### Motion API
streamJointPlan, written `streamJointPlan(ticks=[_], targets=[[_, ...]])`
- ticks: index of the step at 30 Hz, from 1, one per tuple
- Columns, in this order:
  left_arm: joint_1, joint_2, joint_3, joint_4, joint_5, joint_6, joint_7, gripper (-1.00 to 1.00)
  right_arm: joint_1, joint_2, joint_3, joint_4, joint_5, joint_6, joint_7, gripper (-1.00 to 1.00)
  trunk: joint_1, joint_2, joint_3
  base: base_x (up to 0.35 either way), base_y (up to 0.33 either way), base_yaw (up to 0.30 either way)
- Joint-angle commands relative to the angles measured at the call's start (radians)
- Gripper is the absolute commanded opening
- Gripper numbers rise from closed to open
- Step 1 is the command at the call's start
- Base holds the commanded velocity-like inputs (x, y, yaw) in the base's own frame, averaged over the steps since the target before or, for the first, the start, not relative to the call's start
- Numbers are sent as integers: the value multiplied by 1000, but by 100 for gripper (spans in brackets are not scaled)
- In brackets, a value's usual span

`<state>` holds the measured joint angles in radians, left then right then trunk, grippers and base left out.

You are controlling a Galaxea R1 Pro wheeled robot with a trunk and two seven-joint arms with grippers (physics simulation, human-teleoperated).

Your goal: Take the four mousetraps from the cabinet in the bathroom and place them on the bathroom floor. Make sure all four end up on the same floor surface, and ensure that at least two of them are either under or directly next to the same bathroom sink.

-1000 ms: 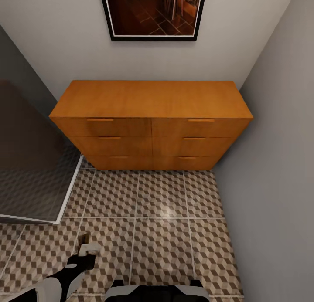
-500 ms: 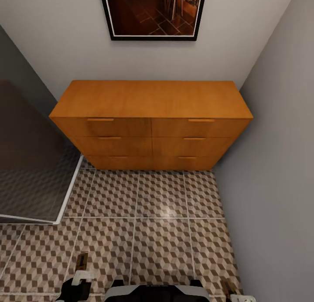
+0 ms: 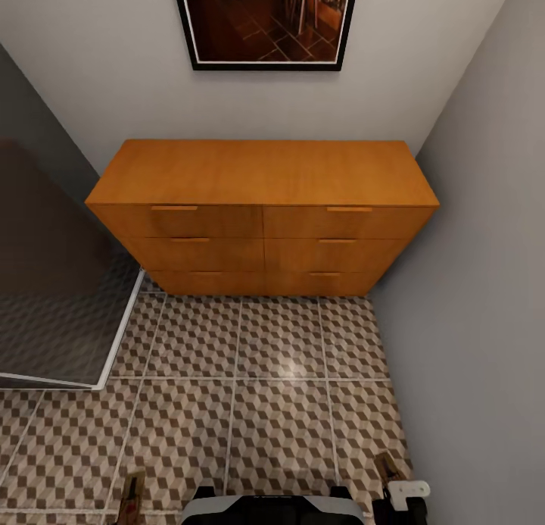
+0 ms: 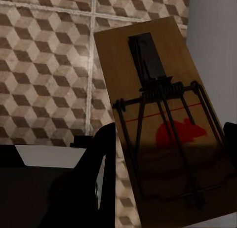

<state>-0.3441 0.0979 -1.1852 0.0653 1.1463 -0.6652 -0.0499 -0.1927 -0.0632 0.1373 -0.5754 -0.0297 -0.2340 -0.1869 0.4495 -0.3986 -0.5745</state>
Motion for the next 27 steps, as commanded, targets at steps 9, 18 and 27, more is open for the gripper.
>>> streamJointPlan(ticks=[9,18,27], targets=[[14,-46,23,-13,50,-12,202,-100,-1,0,12,-3,-7,-11,-6,-100,0,-1,-1,0,0,0],[14,-31,27,-18,55,-19,252,-100,-1,0,13,7,-9,-65,-6,-100,0,-1,-1,0,0,0],[14,-28,26,-18,55,-19,254,-100,-1,0,12,17,-9,-96,-6,-100,0,-1,-1,0,0,0]])
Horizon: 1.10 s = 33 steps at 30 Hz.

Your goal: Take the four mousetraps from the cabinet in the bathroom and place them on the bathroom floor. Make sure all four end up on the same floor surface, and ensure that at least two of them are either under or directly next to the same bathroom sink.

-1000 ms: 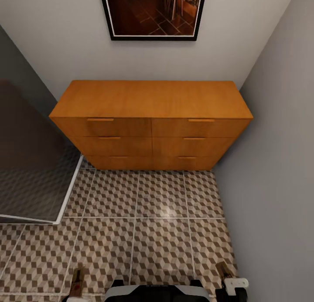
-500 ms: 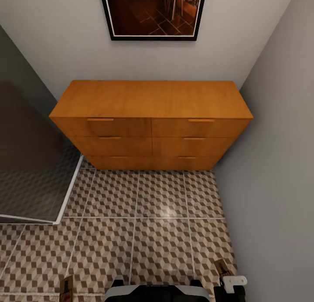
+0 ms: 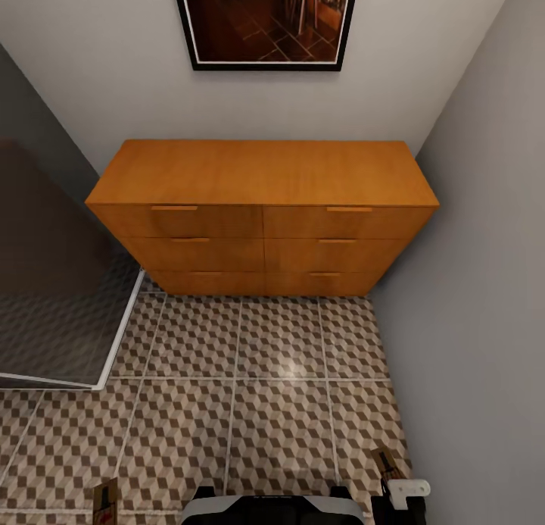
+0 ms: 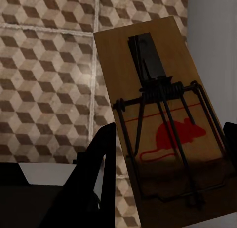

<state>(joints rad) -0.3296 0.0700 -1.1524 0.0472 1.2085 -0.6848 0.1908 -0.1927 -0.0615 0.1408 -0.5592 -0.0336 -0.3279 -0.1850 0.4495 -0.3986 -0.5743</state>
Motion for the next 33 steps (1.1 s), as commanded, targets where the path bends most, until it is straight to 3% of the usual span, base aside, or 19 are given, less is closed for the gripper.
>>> streamJointPlan(ticks=[1,33], targets=[[0,-1,-7,0,-7,0,13,-100,-1,-1,8,1,-5,-3,-8,-100,0,-1,0,0,0,0],[0,-4,-7,0,-7,7,13,-100,-1,-1,8,17,-4,-5,-9,-100,0,-1,48,0,0,0]])
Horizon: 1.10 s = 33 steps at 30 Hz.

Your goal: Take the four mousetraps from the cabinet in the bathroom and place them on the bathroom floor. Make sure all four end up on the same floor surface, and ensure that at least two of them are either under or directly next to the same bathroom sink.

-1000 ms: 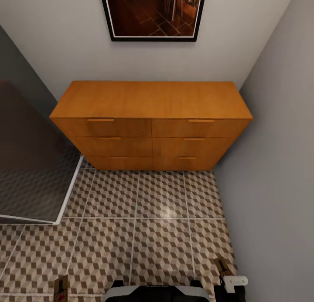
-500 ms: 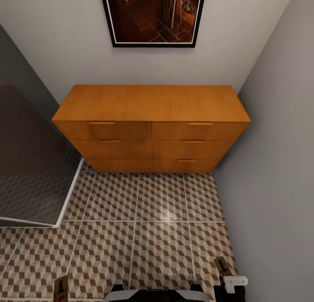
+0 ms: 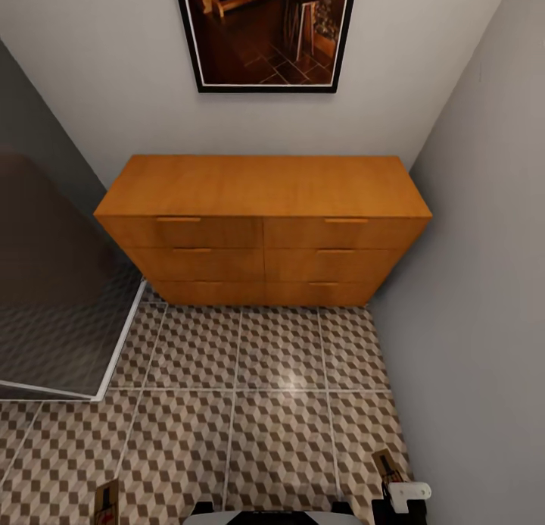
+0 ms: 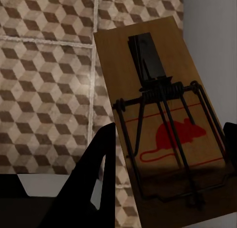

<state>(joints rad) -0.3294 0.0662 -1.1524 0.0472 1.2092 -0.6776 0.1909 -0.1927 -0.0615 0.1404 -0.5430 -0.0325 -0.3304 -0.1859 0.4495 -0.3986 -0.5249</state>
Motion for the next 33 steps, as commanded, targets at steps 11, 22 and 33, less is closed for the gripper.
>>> streamJointPlan(ticks=[11,22,33], targets=[[0,0,-7,0,-8,0,13,-100,-1,-1,9,2,-4,-3,-9,-100,1,-1,16,0,0,0],[0,-1,-7,1,-7,1,13,-100,-1,-1,10,11,-4,-4,-9,-100,1,-1,34,0,0,0],[0,-11,-7,2,-7,1,13,-100,-1,0,10,14,-4,-4,-8,-100,1,-1,51,0,0,0]])
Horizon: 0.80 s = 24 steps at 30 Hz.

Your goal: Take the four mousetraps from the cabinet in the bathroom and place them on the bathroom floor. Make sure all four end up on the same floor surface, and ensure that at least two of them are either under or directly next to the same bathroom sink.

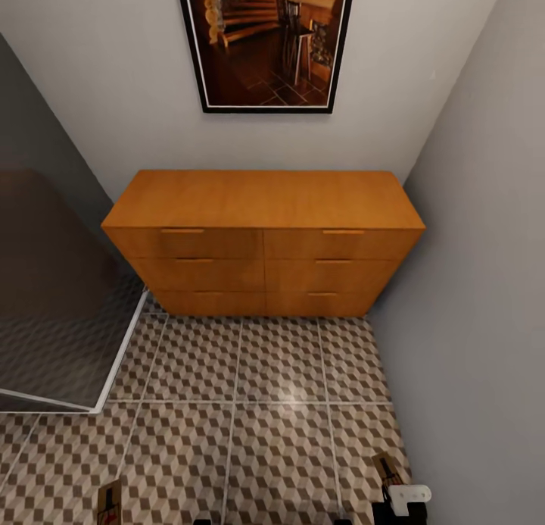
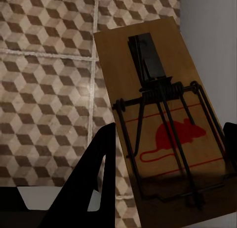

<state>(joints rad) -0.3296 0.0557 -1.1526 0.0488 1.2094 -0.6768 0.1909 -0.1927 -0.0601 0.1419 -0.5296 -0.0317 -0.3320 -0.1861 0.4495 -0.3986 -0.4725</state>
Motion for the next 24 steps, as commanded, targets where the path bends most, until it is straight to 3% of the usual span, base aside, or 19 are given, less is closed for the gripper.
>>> streamJointPlan(ticks=[1,24], targets=[[0,0,-7,1,-8,0,13,-100,-1,-1,8,0,-5,-2,-8,-100,1,-1,0,0,0,0],[0,0,-7,2,-7,0,13,-100,-1,-1,8,0,-5,-2,-8,-100,1,-1,37,0,0,0]])
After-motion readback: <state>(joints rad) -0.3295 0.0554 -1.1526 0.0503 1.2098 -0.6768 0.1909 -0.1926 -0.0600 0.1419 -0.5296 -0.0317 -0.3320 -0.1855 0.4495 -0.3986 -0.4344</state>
